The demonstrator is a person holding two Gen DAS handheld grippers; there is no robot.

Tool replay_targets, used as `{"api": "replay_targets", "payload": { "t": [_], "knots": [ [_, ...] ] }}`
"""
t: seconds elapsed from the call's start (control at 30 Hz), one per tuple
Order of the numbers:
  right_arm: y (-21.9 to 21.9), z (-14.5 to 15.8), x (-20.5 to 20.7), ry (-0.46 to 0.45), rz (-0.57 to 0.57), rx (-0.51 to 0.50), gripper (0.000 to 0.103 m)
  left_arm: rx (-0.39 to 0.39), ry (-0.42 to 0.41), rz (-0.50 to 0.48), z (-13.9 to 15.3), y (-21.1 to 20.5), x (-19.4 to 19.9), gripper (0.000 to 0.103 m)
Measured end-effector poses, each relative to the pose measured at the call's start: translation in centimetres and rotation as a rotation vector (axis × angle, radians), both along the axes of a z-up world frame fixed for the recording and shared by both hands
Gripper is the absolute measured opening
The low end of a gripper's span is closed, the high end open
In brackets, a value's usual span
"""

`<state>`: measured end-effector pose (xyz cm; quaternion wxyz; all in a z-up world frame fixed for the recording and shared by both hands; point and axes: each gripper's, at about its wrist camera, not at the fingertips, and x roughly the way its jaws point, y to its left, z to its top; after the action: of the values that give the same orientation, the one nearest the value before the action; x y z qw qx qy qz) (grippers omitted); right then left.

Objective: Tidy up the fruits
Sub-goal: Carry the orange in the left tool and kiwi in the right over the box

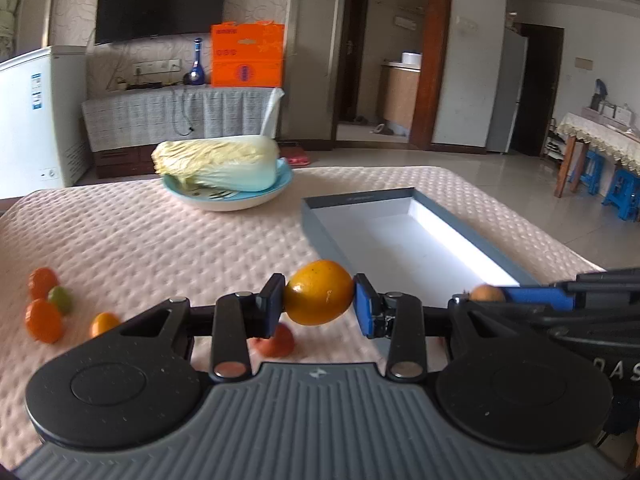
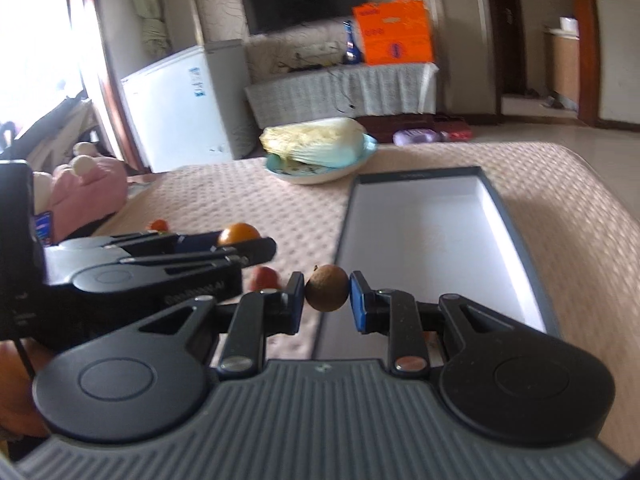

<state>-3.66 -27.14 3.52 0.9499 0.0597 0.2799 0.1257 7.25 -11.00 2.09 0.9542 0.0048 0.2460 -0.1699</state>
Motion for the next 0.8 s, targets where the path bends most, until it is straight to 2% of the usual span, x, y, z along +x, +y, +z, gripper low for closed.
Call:
{"api": "replay_targets", "payload": {
  "t": [0.13, 0.37, 0.8],
  "knots": [
    [-1.3, -0.4, 0.3, 0.035, -0.053, 0.025, 0.028, 0.009, 0.000, -0.028, -0.1, -1.5, 1.1, 0.042],
    [-2.4, -1.2, 0.5, 0.070, -0.100, 0.007, 0.028, 0.028, 0.010, -0.088, -0.2, -4.9, 2.9, 0.043],
    [-4.6, -2.0, 0.3, 0.111, -0.149, -0.019, 0.028, 0.000, 0.029, -0.177, -0.6, -10.5, 6.1, 0.043]
  ]
}}
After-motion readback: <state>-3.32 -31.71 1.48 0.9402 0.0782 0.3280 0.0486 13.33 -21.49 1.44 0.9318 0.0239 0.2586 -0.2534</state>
